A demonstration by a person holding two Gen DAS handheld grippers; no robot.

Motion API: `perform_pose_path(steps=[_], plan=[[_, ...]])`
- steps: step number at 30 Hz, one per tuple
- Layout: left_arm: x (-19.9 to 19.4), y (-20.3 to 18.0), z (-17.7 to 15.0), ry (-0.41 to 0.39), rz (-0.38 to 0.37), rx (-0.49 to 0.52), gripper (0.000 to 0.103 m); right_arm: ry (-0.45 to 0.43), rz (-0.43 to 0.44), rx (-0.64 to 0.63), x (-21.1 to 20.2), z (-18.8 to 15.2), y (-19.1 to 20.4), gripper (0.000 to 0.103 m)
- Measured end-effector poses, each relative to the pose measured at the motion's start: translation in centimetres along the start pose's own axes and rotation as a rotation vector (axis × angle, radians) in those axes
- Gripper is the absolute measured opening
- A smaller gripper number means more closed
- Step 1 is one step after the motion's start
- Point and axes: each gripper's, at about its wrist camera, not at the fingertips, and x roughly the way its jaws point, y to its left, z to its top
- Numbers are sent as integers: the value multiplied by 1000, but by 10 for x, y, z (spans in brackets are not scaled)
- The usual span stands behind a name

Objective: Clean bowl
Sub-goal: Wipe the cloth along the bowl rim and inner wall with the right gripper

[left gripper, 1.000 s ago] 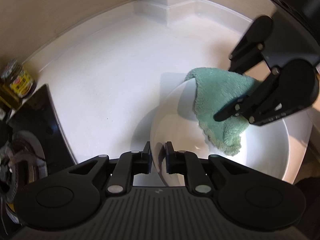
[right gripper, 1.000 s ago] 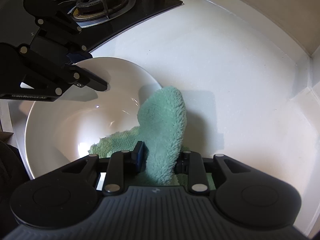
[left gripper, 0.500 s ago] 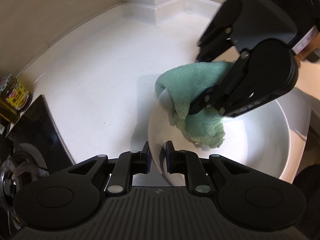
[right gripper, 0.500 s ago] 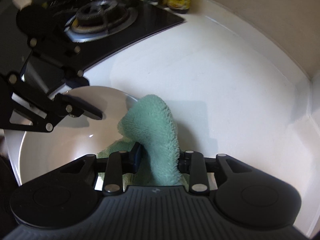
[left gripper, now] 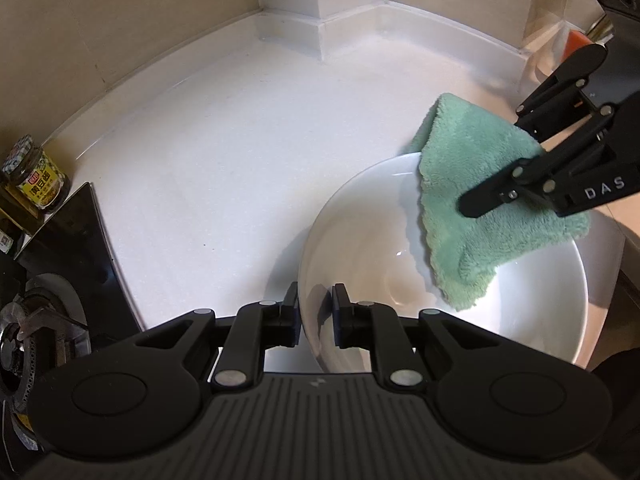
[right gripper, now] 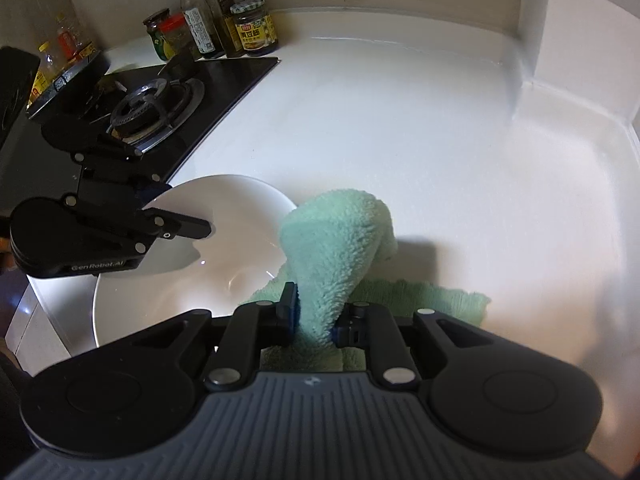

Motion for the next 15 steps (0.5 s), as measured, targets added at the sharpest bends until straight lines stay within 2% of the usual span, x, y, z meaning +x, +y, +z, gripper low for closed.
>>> perform_pose_path(steps=[6,8,12,15], plan=[[10,4,18,28,-41,114,17,39,-15,-115,1,5,8,14],[13,6,24,38,-55,152,22,58,-23,-165,2,8,12,15],[19,9,36,57,-82,227,21,104,-60,-323,11,20,23,16],[21,9,41,78,-63,235,20,127,-109,-437,22,32,31,16]])
